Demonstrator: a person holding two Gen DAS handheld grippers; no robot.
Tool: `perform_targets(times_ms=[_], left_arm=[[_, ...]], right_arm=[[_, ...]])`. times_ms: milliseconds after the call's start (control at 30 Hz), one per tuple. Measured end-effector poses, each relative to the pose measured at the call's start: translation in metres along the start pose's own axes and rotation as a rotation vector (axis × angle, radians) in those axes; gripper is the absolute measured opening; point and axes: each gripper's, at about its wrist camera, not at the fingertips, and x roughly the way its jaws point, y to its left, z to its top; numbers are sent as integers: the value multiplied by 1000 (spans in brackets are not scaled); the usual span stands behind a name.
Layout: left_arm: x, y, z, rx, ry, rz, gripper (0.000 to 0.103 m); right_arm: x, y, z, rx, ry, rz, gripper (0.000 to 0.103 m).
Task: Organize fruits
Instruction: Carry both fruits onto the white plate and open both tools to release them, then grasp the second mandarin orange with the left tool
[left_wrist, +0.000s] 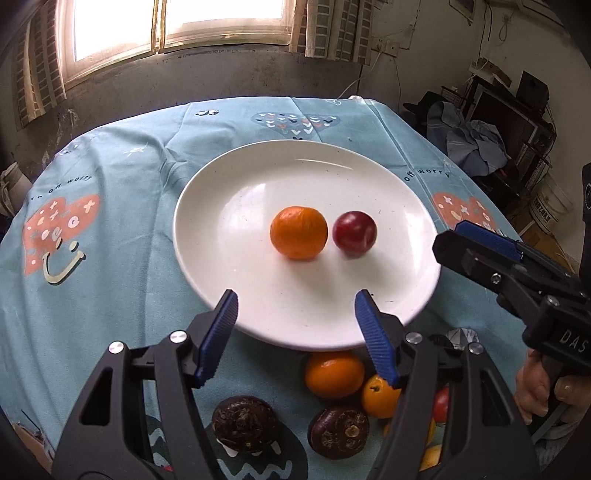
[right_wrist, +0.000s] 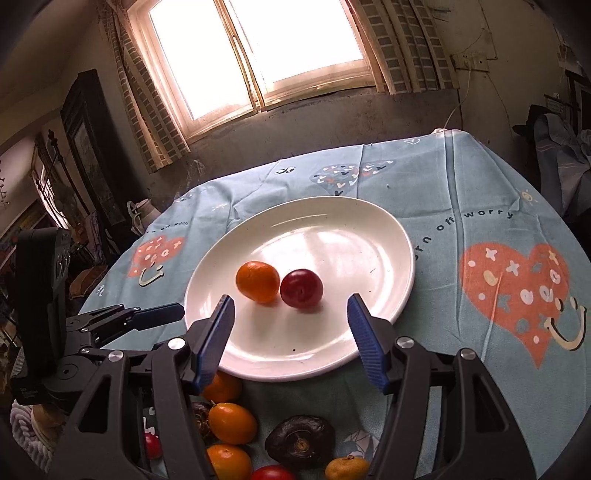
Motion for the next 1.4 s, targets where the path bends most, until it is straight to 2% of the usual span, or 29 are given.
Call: perform_targets(times_ms=[133,200,267,400,467,500,633,767,933,1133,1233,1300,1400], left_arm=[[-41,15,-14,-25,-63,35,70],[-66,25,-30,-42,-96,72,76],[-85,33,-50,-48,-107,106,76],[-110,40,-103,-30,-95,167,76],[-116,40,-129,-18,-72,180,76],[-118,41,-140,-14,-64,179,76],[-122,35,-166,8,-43,154,76],[-105,40,-167,-2,14,152,76],[-100,49,-164,-53,23,127,76],[-92,43,-158,-48,38,103,73],[-87,45,-156,-59,56,78,61],[-84,46,-158,-69,72,48,46],[-83,46,-158,-71,72,36,45]], right_arm=[[-37,8,-8,-13,-52,2,64],[-58,8,-17,-7,-87,3,67],[-76,7,-28,15,-110,12,69],[-101,5,-58,44,-139,35,71],[-103,6,-69,37,-134,27,80],[-103,7,-75,39,-132,19,85],[-97,9,-81,29,-111,19,85],[-96,13,-82,-3,-120,-23,85],[-92,12,-84,4,-101,-18,85],[-90,13,-86,1,-95,-20,85],[-89,14,-87,2,-89,-17,85],[-88,14,-87,0,-85,-15,85],[-87,15,-88,-2,-81,-13,85]])
